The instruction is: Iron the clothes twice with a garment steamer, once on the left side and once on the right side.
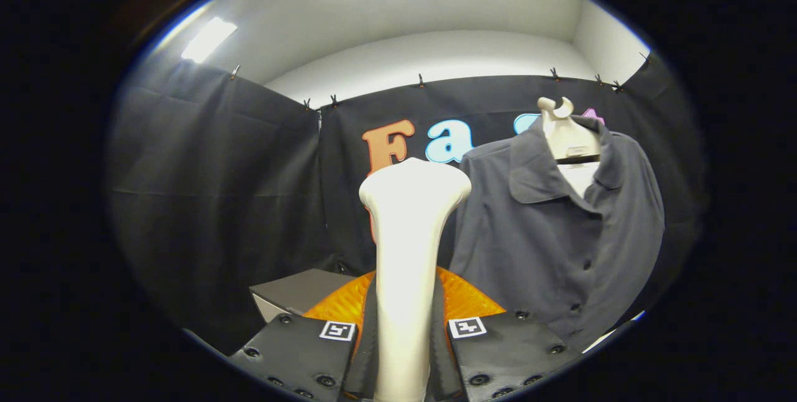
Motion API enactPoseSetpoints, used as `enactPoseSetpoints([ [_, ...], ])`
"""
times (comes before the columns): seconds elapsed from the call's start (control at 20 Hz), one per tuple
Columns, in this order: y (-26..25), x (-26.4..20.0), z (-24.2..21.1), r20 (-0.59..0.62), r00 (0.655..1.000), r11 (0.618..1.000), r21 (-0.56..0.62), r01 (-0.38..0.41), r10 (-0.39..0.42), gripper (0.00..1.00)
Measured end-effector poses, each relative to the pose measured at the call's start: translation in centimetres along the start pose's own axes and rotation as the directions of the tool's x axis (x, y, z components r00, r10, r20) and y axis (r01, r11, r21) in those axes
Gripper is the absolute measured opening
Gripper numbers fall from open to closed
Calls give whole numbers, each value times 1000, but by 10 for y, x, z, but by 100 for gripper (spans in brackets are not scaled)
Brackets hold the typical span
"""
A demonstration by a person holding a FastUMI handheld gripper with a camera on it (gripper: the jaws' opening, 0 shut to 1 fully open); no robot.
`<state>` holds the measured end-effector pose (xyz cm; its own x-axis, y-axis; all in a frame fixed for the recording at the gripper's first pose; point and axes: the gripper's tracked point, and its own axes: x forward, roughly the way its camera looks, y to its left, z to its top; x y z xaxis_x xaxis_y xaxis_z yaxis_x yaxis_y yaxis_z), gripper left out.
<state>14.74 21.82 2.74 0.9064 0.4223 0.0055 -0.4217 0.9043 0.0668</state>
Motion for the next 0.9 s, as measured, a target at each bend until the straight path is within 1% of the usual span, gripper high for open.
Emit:
enactPoseSetpoints([
  [0.25, -79, -57, 9, 27, 998, 999, -1, 49, -49, 41],
  [0.35, -106, -77, 6, 31, 997, 998, -9, 69, -69, 41],
  [0.6, -153, -87, -9, 29, 994, 995, 3, 102, -102, 40],
  [0.9, -186, -70, -41, 20, 991, 991, 19, 130, -130, 41],
])
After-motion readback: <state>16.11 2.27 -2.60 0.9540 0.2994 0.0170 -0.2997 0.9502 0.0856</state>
